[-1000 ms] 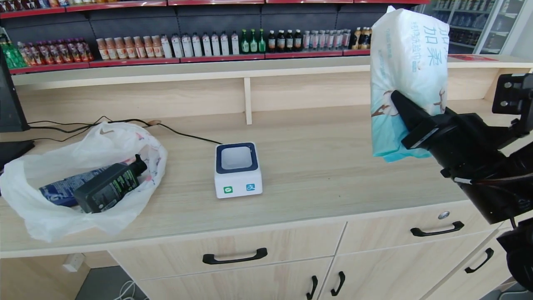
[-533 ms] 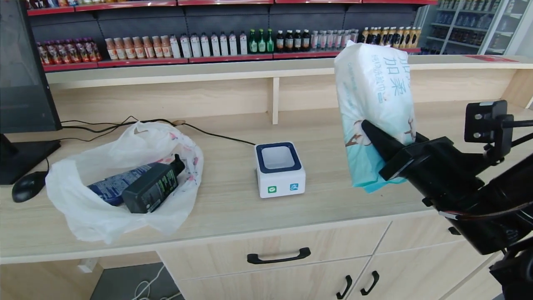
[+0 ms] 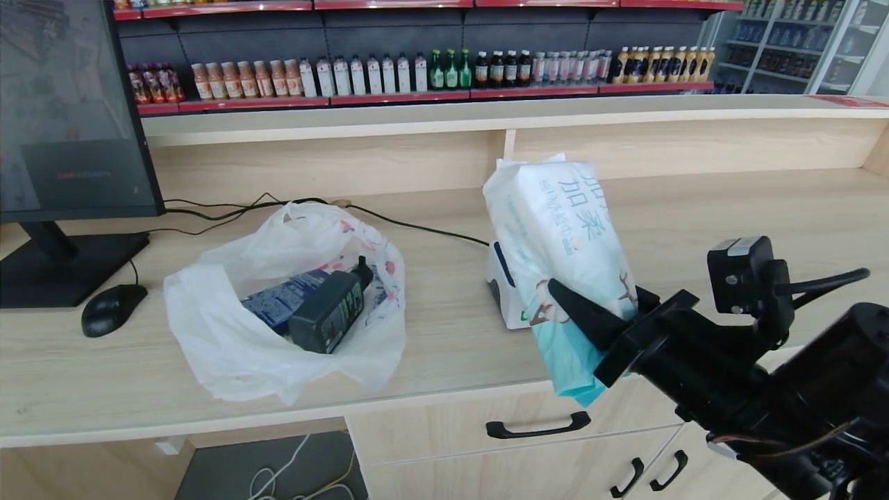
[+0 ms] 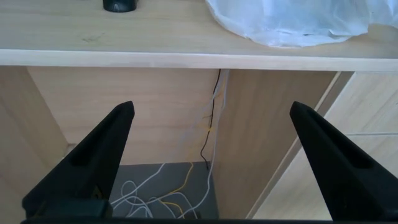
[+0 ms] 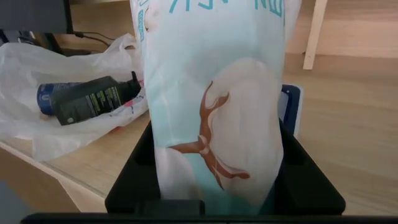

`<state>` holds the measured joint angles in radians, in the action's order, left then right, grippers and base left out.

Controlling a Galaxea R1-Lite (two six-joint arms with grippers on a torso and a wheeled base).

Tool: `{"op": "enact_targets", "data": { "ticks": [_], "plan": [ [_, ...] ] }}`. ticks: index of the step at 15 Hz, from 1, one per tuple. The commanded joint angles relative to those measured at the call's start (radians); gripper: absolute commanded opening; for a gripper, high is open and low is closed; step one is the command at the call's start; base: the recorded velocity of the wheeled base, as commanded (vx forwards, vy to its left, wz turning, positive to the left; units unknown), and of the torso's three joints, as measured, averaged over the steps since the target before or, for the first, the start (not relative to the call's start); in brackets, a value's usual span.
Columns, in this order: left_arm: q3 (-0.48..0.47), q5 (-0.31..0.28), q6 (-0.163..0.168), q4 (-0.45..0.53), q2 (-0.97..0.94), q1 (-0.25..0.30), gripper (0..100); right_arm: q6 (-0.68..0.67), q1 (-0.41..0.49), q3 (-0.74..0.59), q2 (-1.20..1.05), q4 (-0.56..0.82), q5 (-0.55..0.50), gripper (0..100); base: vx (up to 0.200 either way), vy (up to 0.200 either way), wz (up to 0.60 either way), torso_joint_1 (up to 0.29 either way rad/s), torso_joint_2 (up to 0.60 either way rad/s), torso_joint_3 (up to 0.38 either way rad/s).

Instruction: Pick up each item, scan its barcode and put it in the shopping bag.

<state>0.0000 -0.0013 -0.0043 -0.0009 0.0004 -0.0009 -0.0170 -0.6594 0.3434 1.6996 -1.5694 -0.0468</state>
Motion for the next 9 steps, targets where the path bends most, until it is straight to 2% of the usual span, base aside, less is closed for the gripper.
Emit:
{"op": "enact_targets", "data": {
  "ticks": [1, 9],
  "plan": [
    [0.0, 0.0, 0.0, -0.001, 0.0, -0.001, 100, 0.0, -0.002, -0.001, 0.023, -0.001, -0.001, 0, 0.0, 0.0, 0.0, 0.0, 0.0, 0.0],
    [0.0, 0.0, 0.0, -0.001, 0.0, -0.001, 100, 0.002, 0.035, 0.012, 0.077, -0.001, -0.011, 0, 0.0, 0.0, 0.0, 0.0, 0.0, 0.0]
  ]
}}
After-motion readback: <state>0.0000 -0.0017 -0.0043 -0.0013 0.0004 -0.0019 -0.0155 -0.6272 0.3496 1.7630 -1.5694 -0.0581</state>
